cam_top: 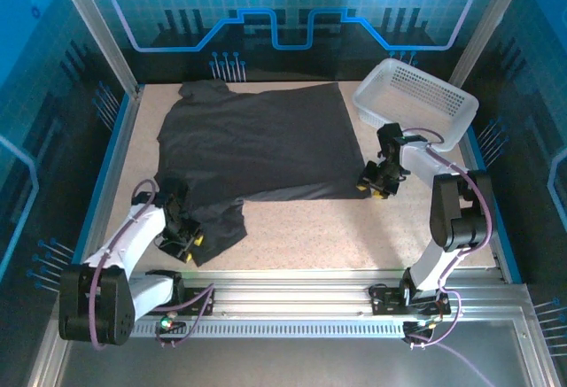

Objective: Fold and stack the t-shirts

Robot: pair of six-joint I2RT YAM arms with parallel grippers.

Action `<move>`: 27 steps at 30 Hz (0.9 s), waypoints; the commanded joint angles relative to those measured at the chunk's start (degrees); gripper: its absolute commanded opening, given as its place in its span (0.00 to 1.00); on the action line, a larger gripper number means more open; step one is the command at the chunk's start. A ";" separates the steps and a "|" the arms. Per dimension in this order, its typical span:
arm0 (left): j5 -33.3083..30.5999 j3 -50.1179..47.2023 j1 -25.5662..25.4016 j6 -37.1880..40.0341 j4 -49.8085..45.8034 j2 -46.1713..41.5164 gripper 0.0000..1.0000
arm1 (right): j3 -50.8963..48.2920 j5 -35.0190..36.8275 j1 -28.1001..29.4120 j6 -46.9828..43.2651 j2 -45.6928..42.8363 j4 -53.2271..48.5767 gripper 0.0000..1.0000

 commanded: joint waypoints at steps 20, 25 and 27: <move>-3.22 -0.02 -6.92 -5.43 4.14 6.87 0.00 | -3.41 -0.37 -1.26 7.51 -2.09 2.63 0.42; -3.66 0.56 -6.92 -5.04 1.14 4.53 0.00 | -3.65 -0.48 -1.85 9.25 0.82 3.79 0.40; -4.04 0.74 -6.92 -4.90 0.16 3.63 0.00 | -3.61 -0.41 -2.07 8.92 1.58 5.52 0.40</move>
